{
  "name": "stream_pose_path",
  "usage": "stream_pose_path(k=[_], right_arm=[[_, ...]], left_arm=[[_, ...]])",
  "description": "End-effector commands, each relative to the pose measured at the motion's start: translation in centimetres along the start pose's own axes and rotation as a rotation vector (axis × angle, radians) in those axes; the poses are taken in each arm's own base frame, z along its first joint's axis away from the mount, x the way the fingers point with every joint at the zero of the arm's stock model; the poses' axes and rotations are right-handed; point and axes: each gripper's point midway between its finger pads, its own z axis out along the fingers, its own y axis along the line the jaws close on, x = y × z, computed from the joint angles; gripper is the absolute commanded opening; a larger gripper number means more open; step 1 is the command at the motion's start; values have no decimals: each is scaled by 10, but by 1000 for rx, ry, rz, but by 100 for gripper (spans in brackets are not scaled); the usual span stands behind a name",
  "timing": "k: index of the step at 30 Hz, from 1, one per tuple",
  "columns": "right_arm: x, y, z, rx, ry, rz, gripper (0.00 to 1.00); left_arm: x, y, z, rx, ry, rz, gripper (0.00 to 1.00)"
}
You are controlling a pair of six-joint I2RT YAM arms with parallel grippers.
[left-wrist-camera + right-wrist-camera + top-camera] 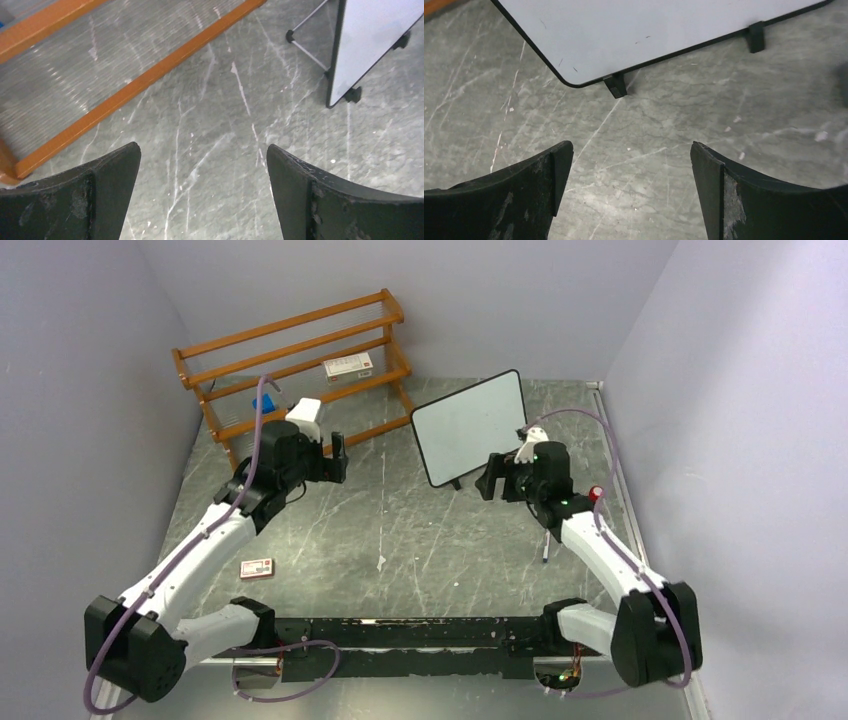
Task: Write a sentence on the whiteboard
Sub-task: Move the distractor to the center of the board, then move the whiteboard to the center of the board.
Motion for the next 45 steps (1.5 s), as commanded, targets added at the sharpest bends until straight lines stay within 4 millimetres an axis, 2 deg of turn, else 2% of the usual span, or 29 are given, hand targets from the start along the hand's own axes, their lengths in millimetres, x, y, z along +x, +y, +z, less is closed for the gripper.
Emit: stream_pose_path(k=[1, 4, 12, 16, 20, 24, 34, 39, 41, 45], right_arm=[[-18, 21, 24, -67, -22, -53, 89], [-12, 31, 43, -71, -7, -83, 85], [19, 44, 89, -71, 82, -91, 64], [29, 45, 105, -53, 104, -103, 58], [30, 40, 116, -17, 94, -109, 50], [31, 32, 124, 19, 81, -121, 46], [39, 31, 136, 19, 74, -129, 40], [43, 32, 137, 16, 72, -143, 29], [47, 35, 135, 8, 76, -149, 21], [56, 39, 126, 25, 82, -170, 13]], left_arm=[[14, 18, -6, -102, -11, 42, 100], [11, 25, -9, -145, -8, 49, 100], [5, 29, -16, -166, -48, 53, 100], [3, 27, -16, -162, -56, 55, 100], [2, 25, -18, -152, -61, 56, 100], [1, 23, -19, -145, -68, 58, 100], [0, 17, -20, -120, -78, 63, 100], [0, 15, -20, -111, -78, 64, 100], [0, 16, -21, -113, -80, 64, 100], [1, 15, -20, -108, -76, 64, 100]])
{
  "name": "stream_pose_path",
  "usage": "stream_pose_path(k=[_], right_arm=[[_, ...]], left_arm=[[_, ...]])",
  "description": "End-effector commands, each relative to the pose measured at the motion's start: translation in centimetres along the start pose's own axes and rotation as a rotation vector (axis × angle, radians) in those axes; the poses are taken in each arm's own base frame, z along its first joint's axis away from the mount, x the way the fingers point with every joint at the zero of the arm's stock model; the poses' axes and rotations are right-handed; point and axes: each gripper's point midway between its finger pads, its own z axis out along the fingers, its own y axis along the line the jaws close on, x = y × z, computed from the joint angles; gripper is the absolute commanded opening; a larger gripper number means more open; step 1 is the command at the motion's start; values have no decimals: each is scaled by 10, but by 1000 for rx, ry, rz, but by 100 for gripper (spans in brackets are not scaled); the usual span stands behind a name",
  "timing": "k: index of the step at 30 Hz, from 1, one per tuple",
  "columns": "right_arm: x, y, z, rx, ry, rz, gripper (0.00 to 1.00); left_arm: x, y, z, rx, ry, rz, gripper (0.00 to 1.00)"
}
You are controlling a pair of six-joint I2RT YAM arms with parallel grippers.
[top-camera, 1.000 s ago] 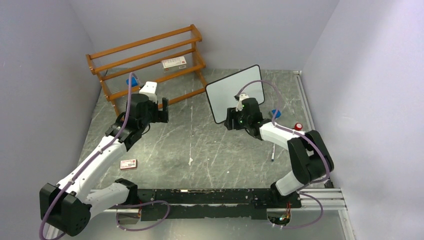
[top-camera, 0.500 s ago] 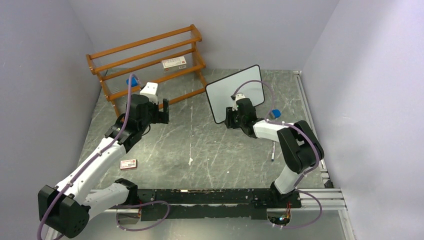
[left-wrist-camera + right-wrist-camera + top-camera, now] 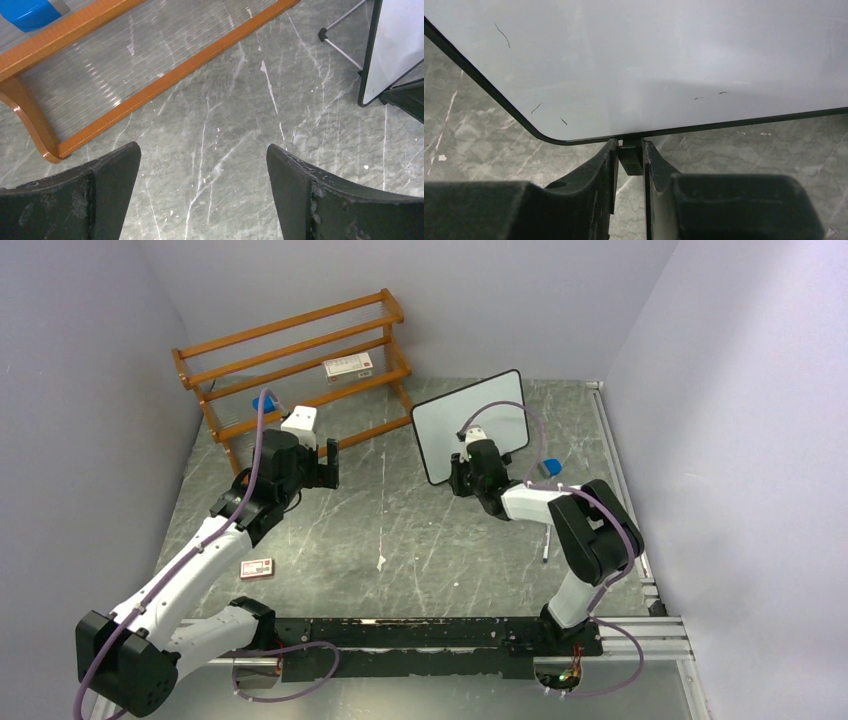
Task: Write a sentence on the whiteboard
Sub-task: Move the whiteboard to the center of the board.
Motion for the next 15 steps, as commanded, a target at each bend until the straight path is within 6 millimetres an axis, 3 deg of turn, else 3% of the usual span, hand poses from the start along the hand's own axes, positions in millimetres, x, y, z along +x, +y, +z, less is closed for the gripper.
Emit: stream_pose_path(k=[1, 15], right_arm=[[9, 8, -9, 13, -10, -13, 11], [51, 48, -68, 57, -25, 55, 5]], left_arm=[[-9, -4, -2, 21, -39, 4, 100], [-9, -5, -4, 28, -43, -5, 100]])
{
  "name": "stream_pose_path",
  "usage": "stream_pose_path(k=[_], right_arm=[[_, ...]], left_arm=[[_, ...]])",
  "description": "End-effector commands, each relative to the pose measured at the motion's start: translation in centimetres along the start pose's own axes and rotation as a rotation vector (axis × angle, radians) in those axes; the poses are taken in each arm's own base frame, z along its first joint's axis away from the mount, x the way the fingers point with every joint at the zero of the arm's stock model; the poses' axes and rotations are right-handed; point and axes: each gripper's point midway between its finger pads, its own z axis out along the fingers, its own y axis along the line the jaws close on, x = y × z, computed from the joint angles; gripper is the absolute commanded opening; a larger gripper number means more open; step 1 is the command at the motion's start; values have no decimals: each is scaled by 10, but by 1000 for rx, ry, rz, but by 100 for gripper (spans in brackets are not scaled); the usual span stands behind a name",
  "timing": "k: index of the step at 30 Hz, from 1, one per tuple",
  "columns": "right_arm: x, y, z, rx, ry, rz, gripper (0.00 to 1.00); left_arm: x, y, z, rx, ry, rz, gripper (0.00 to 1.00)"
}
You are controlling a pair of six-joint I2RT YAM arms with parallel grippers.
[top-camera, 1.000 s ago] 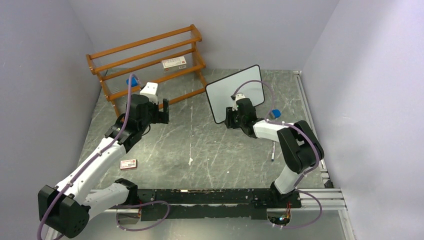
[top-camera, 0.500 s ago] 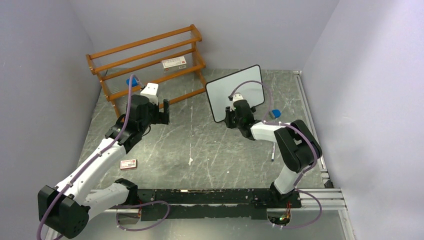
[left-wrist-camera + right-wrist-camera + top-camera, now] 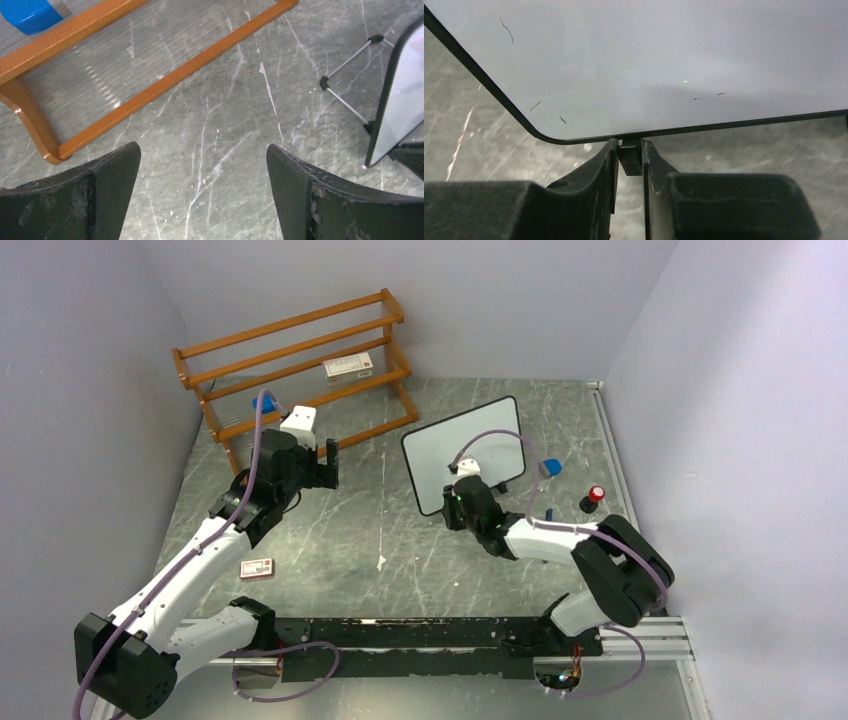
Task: Write a sentence on the whiteboard
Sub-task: Move the whiteboard to the center of the board.
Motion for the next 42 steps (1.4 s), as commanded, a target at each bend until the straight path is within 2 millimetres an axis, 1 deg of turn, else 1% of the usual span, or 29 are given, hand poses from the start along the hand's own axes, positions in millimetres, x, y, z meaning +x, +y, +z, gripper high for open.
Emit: stream_pose_path(k=[1, 5, 10, 11, 16, 20, 22, 25, 29, 33, 39, 40, 42], right_arm=[[9, 7, -20, 49, -23, 89, 5], [19, 20, -34, 55, -32, 111, 3], [37, 45, -43, 44, -25, 111, 2], [42, 53, -44, 37, -19, 109, 1], [50, 82, -43, 26, -21, 77, 1], [52, 103, -43, 18, -26, 59, 1], [52, 110, -42, 15, -26, 39, 0], [54, 117, -40, -12, -19, 16, 0], [50, 124, -43, -61, -27, -32, 0], [51, 123, -44, -81, -26, -81, 0], [50, 116, -46, -66, -40, -120, 0], [49, 116, -46, -64, -40, -121, 1], [46, 117, -47, -63, -42, -112, 10]], left_arm=[[-7, -5, -2, 22, -34, -6, 100], [-9, -4, -4, 21, -42, -9, 100], [-10, -1, -6, 10, -51, -13, 100], [-10, -1, -6, 7, -54, -14, 100], [-12, 0, -8, 6, -62, -20, 100], [-12, 1, -9, -1, -65, -22, 100], [-13, 1, -10, -2, -70, -24, 100], [-13, 1, -10, 0, -70, -26, 100], [-12, 1, -10, 1, -69, -25, 100], [-13, -1, -10, 6, -72, -26, 100], [-13, 1, -11, -1, -71, -24, 100], [-13, 1, -11, -2, -73, -25, 100], [-14, 1, -12, -1, -74, -27, 100]])
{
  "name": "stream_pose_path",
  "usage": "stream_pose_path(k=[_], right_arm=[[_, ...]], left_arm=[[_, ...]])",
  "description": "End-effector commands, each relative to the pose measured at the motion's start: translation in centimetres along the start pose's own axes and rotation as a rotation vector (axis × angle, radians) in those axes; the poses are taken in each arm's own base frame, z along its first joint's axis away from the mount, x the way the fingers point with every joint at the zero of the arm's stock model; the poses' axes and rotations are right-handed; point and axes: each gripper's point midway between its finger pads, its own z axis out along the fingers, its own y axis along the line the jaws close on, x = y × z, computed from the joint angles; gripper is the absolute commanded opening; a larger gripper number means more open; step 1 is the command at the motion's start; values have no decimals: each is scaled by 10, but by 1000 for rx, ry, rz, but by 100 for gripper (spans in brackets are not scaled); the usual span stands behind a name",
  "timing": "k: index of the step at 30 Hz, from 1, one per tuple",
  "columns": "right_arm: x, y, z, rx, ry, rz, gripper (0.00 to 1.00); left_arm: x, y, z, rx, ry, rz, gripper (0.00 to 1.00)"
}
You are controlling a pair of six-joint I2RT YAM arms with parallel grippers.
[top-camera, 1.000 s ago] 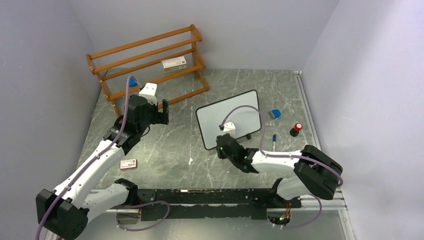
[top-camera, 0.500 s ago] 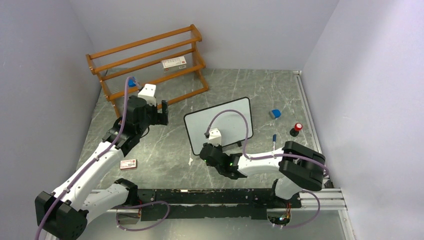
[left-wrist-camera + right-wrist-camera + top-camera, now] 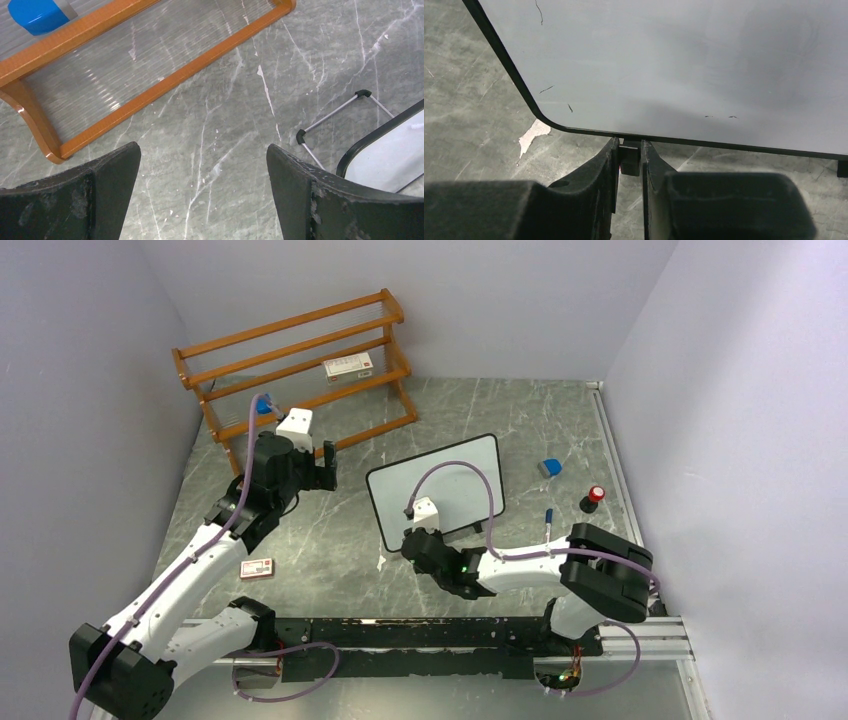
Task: Write a sentence on the whiteboard
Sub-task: Move the whiteboard to the center of the board.
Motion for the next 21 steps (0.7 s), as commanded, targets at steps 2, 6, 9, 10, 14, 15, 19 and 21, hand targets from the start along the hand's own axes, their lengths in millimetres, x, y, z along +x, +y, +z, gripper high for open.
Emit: stream_pose_path(k=[2, 6, 9, 10, 14, 15, 19, 21], right_arm=[[-15, 6, -6, -23, -36, 20, 21], [-27, 2, -17, 2, -28, 22, 42], [-39, -1, -29, 0, -40, 38, 53], [-43, -3, -36, -1, -45, 43, 57], [-55, -19, -55, 40, -48, 44, 67], [-59, -24, -59, 55, -49, 46, 71], [-73, -52, -74, 120, -60, 83, 81], [-82, -66, -82, 149, -78, 104, 87]], left_arm=[[-13, 1, -5, -4, -55, -22, 100], [-14, 5, -10, -29, -65, -29, 100], [-19, 5, -17, -37, -93, -27, 100], [-21, 5, -20, -40, -107, -25, 100], [-30, 2, -31, -14, -166, -25, 100], [-31, 2, -34, -5, -181, -27, 100], [-35, 9, -47, -20, -225, -56, 100], [-37, 11, -56, -15, -251, -65, 100]])
